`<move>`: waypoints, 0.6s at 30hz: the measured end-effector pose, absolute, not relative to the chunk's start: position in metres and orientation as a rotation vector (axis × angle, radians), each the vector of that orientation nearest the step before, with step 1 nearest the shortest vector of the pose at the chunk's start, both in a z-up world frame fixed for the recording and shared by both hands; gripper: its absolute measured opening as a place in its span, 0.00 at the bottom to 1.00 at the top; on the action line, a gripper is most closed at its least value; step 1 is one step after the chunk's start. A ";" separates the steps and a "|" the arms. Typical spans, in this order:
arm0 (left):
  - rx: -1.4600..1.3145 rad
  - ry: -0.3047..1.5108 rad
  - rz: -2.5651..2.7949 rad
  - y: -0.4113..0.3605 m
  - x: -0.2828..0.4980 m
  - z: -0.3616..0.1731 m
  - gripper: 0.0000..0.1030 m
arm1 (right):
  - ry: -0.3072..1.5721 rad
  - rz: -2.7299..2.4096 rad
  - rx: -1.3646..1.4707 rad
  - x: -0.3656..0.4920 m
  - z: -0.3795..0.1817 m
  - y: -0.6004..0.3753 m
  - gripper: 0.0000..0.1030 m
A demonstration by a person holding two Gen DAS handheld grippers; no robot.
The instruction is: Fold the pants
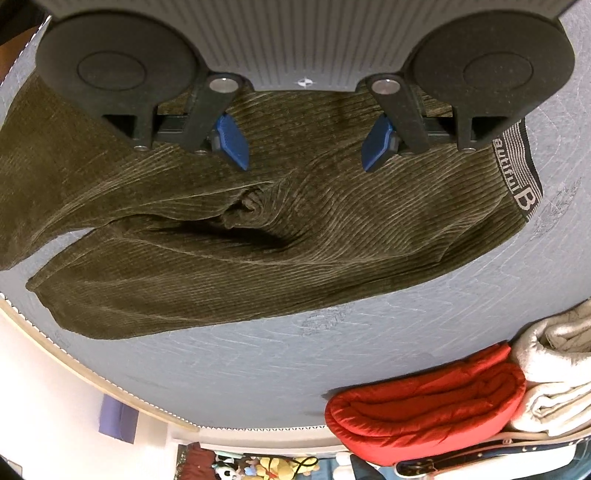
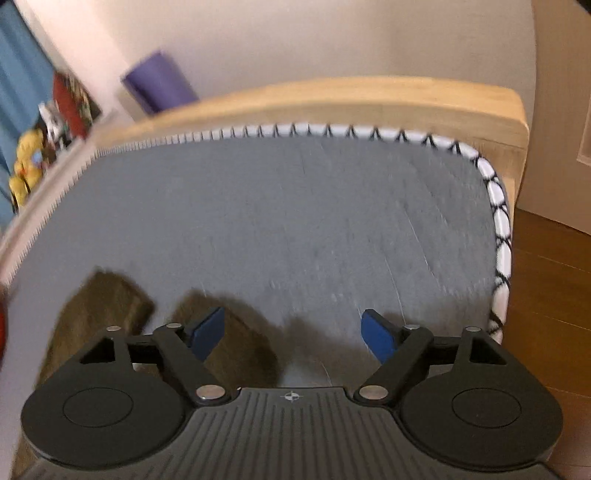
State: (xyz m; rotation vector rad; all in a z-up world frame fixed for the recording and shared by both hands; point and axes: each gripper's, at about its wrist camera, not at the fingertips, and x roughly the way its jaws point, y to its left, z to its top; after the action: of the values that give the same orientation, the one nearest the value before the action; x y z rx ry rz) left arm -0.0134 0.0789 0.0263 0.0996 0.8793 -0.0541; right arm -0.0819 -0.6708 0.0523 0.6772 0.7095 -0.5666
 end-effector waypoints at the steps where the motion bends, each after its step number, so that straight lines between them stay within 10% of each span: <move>1: 0.098 0.878 -0.054 0.079 -0.014 0.027 0.71 | 0.738 -0.562 0.656 -0.079 0.052 -0.667 0.73; 7: 0.105 0.879 -0.056 0.078 -0.015 0.026 0.71 | 0.856 -0.433 0.723 -0.068 0.043 -0.642 0.62; 8: 0.106 0.880 -0.055 0.078 -0.015 0.026 0.71 | 0.874 -0.429 0.732 -0.065 0.038 -0.638 0.55; 10: 0.106 0.879 -0.052 0.079 -0.015 0.027 0.71 | 0.888 -0.430 0.763 -0.058 0.036 -0.632 0.08; 18: 0.102 0.883 -0.049 0.082 -0.012 0.025 0.71 | 0.601 -0.181 0.661 -0.024 0.083 -0.573 0.10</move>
State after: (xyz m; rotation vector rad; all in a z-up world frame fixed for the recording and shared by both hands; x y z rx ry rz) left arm -0.0122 0.0817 0.0253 0.1023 0.8825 -0.0485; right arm -0.0239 -0.5733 0.0833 0.6614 0.6012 -0.1806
